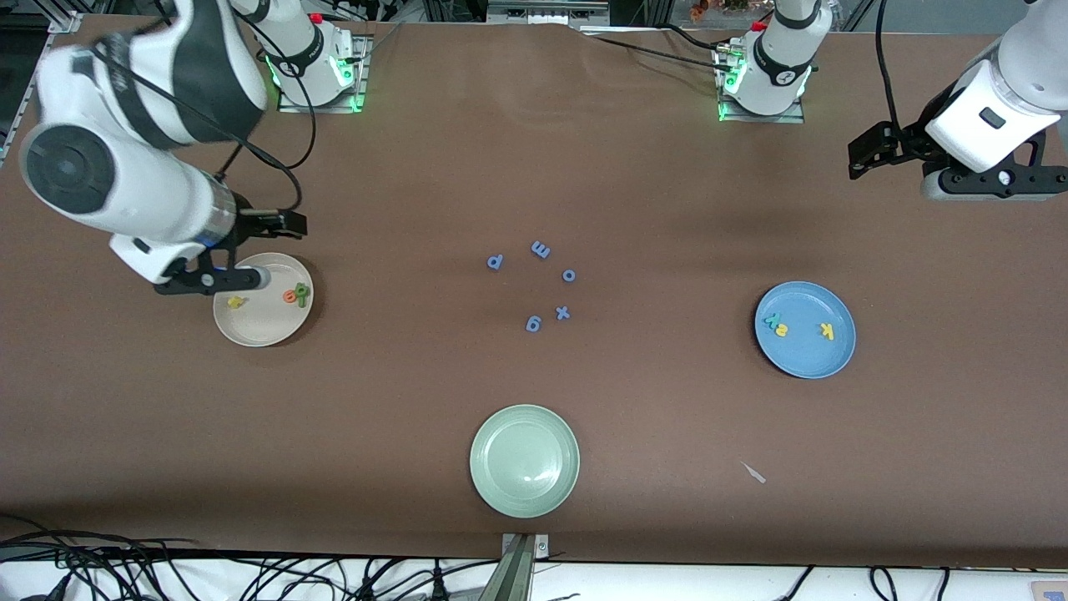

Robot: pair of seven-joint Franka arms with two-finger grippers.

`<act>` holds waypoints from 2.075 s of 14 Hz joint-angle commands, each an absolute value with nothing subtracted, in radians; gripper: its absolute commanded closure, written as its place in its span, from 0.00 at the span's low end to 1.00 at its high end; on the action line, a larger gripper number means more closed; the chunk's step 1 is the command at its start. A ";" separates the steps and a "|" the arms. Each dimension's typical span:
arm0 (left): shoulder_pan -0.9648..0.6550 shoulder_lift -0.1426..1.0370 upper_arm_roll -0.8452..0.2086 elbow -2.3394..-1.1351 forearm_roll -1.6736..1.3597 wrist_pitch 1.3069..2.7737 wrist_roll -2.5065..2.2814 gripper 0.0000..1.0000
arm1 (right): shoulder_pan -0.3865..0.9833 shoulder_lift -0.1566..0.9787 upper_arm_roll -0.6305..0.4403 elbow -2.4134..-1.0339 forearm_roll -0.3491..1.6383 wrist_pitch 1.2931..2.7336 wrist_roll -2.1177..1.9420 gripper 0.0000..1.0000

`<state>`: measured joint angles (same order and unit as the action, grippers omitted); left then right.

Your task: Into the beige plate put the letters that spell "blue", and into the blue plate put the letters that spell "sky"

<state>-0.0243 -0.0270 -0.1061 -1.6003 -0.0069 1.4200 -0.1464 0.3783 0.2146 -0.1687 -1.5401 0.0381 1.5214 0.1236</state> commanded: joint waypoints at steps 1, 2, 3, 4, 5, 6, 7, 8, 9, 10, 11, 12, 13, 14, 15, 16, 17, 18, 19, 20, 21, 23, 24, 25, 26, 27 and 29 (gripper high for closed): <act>-0.017 -0.015 -0.109 -1.572 -0.029 1.399 -0.153 0.00 | 0.241 0.138 -0.045 -1.555 0.012 1.557 0.135 0.00; -0.017 -0.015 -0.109 -1.572 -0.029 1.399 -0.153 0.00 | 0.198 0.121 -0.013 -1.555 0.012 1.574 0.135 0.00; -0.017 -0.015 -0.109 -1.572 -0.029 1.399 -0.153 0.00 | 0.169 0.109 0.003 -1.555 0.012 1.584 0.135 0.00; -0.017 -0.015 -0.109 -1.572 -0.029 1.399 -0.153 0.00 | 0.146 0.098 0.015 -1.554 0.011 1.586 0.137 0.00; -0.017 -0.015 -0.109 -1.572 -0.029 1.399 -0.153 0.00 | 0.118 0.092 0.032 -1.552 0.011 1.585 0.137 0.00; -0.017 -0.015 -0.109 -1.572 -0.029 1.399 -0.153 0.00 | 0.097 0.084 0.043 -1.552 0.009 1.585 0.137 0.00; -0.018 -0.015 -0.109 -1.572 -0.029 1.399 -0.153 0.00 | 0.081 0.083 0.044 -1.552 0.009 1.585 0.137 0.00; -0.018 -0.015 -0.109 -1.572 -0.029 1.399 -0.153 0.00 | 0.060 0.081 0.046 -1.555 0.011 1.585 0.135 0.00; -0.017 -0.015 -0.109 -1.572 -0.029 1.399 -0.155 0.00 | 0.052 0.081 0.046 -1.562 0.014 1.582 0.135 0.00; -0.017 -0.015 -0.109 -1.572 -0.029 1.399 -0.153 0.00 | 0.052 0.083 0.045 -1.566 0.014 1.571 0.133 0.00; -0.017 -0.015 -0.109 -1.572 -0.029 1.399 -0.153 0.00 | 0.052 0.084 0.044 -1.575 0.009 1.571 0.127 0.00; -0.017 -0.015 -0.109 -1.572 -0.029 1.399 -0.153 0.00 | 0.048 0.084 0.044 -1.575 0.005 1.569 0.127 0.00; -0.017 -0.015 -0.109 -1.572 -0.029 1.399 -0.153 0.00 | 0.043 0.084 0.041 -1.575 0.005 1.569 0.127 0.00; -0.018 -0.015 -0.109 -1.571 -0.029 1.399 -0.155 0.00 | 0.040 0.086 0.040 -1.574 0.002 1.569 0.127 0.00; -0.018 -0.015 -0.112 -1.569 -0.029 1.399 -0.155 0.00 | 0.029 0.086 0.040 -1.572 -0.003 1.572 0.127 0.00; -0.018 -0.015 -0.112 -1.569 -0.029 1.399 -0.155 0.00 | 0.026 0.084 0.041 -1.569 -0.024 1.572 0.127 0.00; -0.018 -0.015 -0.112 -1.569 -0.029 1.399 -0.153 0.00 | 0.017 0.086 0.040 -1.568 -0.037 1.574 0.127 0.00; -0.018 -0.014 -0.112 -1.568 -0.029 1.401 -0.153 0.00 | 0.012 0.086 0.040 -1.568 -0.038 1.574 0.127 0.00; -0.018 -0.015 -0.112 -1.568 -0.029 1.401 -0.155 0.00 | 0.003 0.087 0.040 -1.568 -0.038 1.574 0.127 0.00; -0.018 -0.015 -0.110 -1.569 -0.029 1.399 -0.153 0.00 | -0.001 0.087 0.040 -1.568 -0.038 1.574 0.124 0.00; -0.018 -0.015 -0.110 -1.571 -0.029 1.399 -0.155 0.00 | -0.008 0.090 0.040 -1.572 -0.038 1.580 0.112 0.00; -0.017 -0.015 -0.110 -1.575 -0.029 1.399 -0.155 0.00 | -0.014 0.094 0.040 -1.572 -0.038 1.588 0.104 0.00; -0.017 -0.017 -0.109 -1.577 -0.029 1.399 -0.155 0.00 | -0.014 0.097 0.040 -1.572 -0.038 1.594 0.103 0.00; -0.017 -0.018 -0.109 -1.580 -0.029 1.401 -0.153 0.00 | -0.014 0.097 0.040 -1.574 -0.038 1.603 0.100 0.00; -0.015 -0.018 -0.107 -1.582 -0.031 1.402 -0.153 0.00 | -0.014 0.098 0.040 -1.575 -0.038 1.609 0.095 0.00; -0.011 -0.021 -0.107 -1.585 -0.038 1.404 -0.153 0.00 | -0.014 0.098 0.038 -1.575 -0.038 1.609 0.092 0.00; 0.018 -0.029 -0.107 -1.606 -0.066 1.413 -0.152 0.00 | -0.012 0.103 0.035 -1.581 -0.038 1.612 0.091 0.00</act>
